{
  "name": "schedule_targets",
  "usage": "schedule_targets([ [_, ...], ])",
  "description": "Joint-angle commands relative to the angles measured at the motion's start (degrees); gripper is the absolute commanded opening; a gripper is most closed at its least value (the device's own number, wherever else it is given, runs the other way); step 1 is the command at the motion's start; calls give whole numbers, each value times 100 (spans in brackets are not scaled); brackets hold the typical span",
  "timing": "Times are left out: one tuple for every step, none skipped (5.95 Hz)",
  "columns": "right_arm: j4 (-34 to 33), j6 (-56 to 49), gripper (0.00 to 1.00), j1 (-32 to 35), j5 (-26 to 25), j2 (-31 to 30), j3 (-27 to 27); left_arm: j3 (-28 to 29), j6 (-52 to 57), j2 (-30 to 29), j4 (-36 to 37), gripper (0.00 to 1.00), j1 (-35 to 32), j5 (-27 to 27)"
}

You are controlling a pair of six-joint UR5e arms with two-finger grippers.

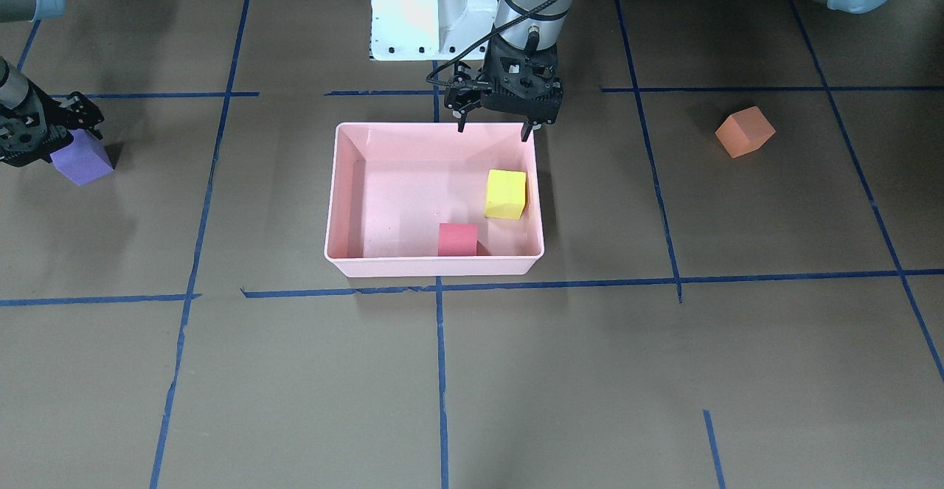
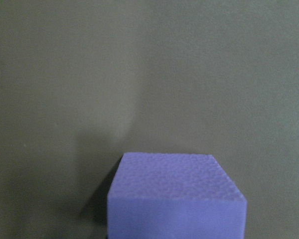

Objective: Place blocks into pink bin with both arms
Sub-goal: 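Grasp the purple cube with the right gripper while the left arm withdraws, then carry the purple cube with the right gripper into the bin and release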

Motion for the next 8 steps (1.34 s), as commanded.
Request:
schedule_targets([
  [7,836,17,-7,82,228,145,-28,341,36,26,100,-26,-43],
  [-54,1713,16,-7,222,526,321,-219,787,306,78,100,-70,-295],
  [-81,2400,16,-7,398,929,331,-404,1349,587,79,100,-288,-507],
  [-273,3173,16,-24,434,1464,357,-458,1868,798,79,100,-551,-770],
  [-1040,3633,16,-77,443,2174,488,-598,2586,1079,70,100,-797,-946],
  [-2075,4029,16,-190,426,3034,672,-738,3481,1491,70,100,-1096,-992],
  [-3033,4625,17,-444,356,3973,683,-740,4282,1852,-26,100,-1351,-1157],
  [-3739,5083,20,-681,60,4687,665,-740,5151,2221,-149,100,-1675,-1411],
])
